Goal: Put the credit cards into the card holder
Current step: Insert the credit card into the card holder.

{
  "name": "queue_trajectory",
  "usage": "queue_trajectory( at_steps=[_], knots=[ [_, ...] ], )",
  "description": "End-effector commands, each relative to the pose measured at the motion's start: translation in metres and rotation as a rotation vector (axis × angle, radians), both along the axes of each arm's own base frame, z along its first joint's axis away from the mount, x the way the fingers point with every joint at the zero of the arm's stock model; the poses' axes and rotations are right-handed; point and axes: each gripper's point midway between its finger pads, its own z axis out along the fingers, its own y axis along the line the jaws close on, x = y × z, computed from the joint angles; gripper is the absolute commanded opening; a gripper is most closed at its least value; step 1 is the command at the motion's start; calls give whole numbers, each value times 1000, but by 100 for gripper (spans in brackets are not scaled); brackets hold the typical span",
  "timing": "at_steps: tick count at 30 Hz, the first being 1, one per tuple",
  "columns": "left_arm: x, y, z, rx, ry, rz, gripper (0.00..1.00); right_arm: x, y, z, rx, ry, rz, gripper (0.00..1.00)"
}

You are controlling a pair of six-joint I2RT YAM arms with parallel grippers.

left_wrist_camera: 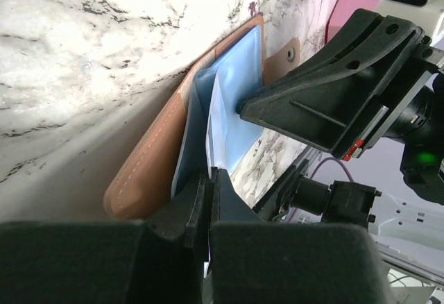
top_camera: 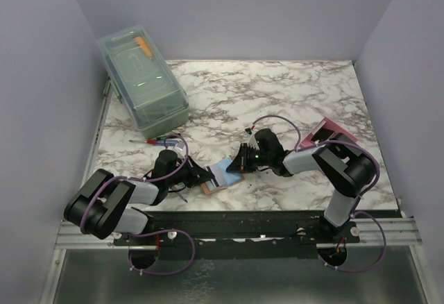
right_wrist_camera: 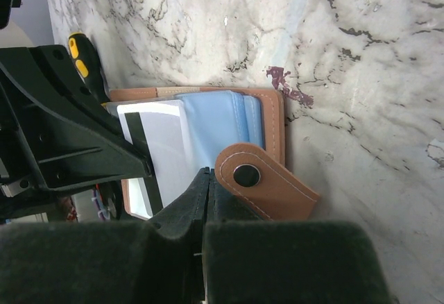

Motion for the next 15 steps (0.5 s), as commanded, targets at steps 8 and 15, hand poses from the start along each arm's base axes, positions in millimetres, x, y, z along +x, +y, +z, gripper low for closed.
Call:
queue_trajectory(
  at_steps=[8, 15],
  knots=[
    [9, -3, -2, -30, -26, 26, 0, -13, -44, -59, -231, 98, -80, 0],
    [11, -4, -14, -1, -22, 15, 0, -13, -43, -54, -236, 97, -69, 0]
  ],
)
